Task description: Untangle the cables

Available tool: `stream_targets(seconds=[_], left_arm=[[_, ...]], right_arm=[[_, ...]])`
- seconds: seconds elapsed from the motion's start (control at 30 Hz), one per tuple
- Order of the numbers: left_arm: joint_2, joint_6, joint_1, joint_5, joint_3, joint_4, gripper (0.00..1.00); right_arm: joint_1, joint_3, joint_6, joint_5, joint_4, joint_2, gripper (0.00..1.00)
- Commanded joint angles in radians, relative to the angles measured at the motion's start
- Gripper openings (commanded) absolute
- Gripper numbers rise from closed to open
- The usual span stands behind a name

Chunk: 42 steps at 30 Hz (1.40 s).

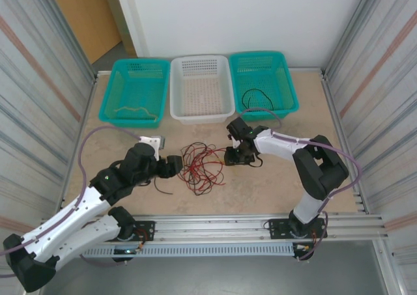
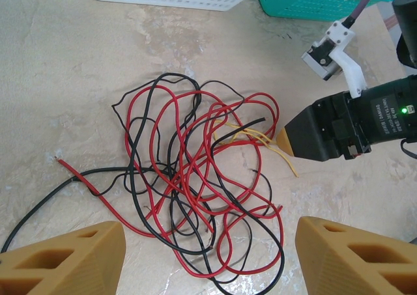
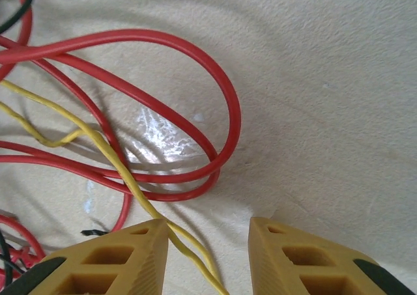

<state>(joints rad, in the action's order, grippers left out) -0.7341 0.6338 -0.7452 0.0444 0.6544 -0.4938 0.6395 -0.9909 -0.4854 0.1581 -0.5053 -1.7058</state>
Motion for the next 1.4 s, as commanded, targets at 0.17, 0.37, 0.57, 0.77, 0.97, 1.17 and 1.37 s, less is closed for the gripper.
stream_targets(seconds=[0.17,0.37,0.57,0.77,0.97,1.17,1.37], left_arm=[[-0.005,0.018,0.007,-0.008,-0.006,0.023,0.7],[-0.017,0.015,0.007,-0.014,0.002,0.022,0.7],[-0.007,0.017,0.007,-0.012,0.001,0.016,0.7],[0.002,0.022,0.007,-0.01,-0.001,0.011,0.7],[-0.001,0.014,0.007,-0.012,0.018,0.004,0.7],[-0.003,0.016,0.009,-0.069,0.03,0.06,0.73],[0.022,0.069,0.009,-0.243,-0.021,0.31,0.77]], right_arm=[[0.03,0.009,0.004,0.033,0.01,-0.028,0.28],[0.029,0.017,-0.012,0.049,0.017,0.007,0.37],[0.034,0.021,-0.025,0.078,0.028,0.017,0.37],[0.042,0.034,-0.038,0.077,0.04,0.012,0.15],[0.045,0.042,-0.053,0.082,0.039,0.088,0.0],[0.06,0.042,-0.091,0.136,0.042,0.294,0.0],[0.089,0.019,-0.138,0.17,0.067,0.511,0.0]])
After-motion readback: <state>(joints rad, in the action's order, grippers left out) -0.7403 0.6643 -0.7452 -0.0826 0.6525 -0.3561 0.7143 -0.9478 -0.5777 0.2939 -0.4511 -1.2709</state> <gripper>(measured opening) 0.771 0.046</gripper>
